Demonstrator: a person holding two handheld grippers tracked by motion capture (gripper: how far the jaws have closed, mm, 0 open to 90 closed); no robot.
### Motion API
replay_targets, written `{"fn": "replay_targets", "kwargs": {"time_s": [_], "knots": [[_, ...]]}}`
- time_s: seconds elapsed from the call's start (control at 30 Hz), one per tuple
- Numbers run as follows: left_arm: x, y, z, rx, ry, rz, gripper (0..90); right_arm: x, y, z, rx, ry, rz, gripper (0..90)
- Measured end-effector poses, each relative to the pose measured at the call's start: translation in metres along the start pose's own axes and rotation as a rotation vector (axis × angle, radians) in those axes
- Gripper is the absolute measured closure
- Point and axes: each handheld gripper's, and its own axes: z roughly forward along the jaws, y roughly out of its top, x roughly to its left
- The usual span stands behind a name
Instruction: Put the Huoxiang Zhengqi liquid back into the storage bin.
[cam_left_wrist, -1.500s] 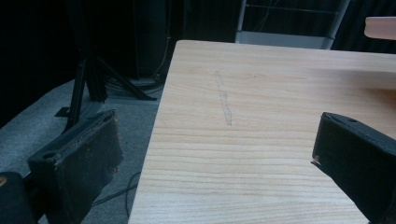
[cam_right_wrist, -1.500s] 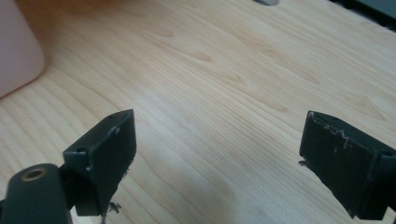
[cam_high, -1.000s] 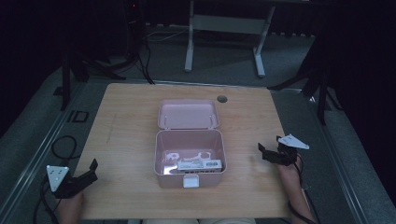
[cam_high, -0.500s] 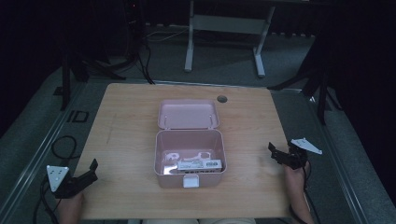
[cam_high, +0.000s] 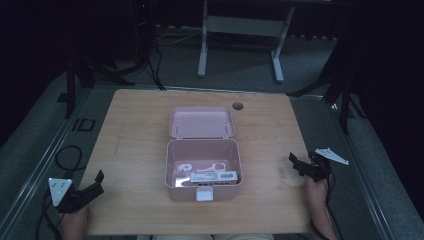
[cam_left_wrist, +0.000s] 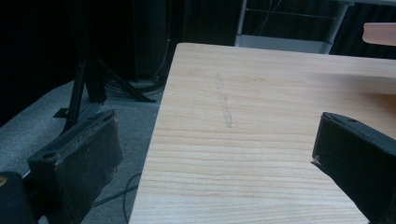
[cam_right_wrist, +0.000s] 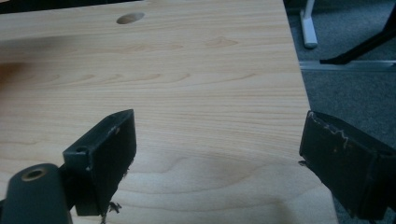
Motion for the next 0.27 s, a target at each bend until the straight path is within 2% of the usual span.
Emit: {"fn": "replay_targets", "kwargs": {"time_s": [0.17,0.27], "knots": [[0.0,-0.0001,-0.0003,-0.005,-0.001,-0.002,1.6,-0.0029,-0.0007,0.0011,0.004,0.0,0.03,10.9],[0.0001,-0.0001,-0.0004,-0.007,-0.002,-0.003,1.6,-0.002,-0.0007,0.0028,0.02,-0.006,0.021,10.9]]}}
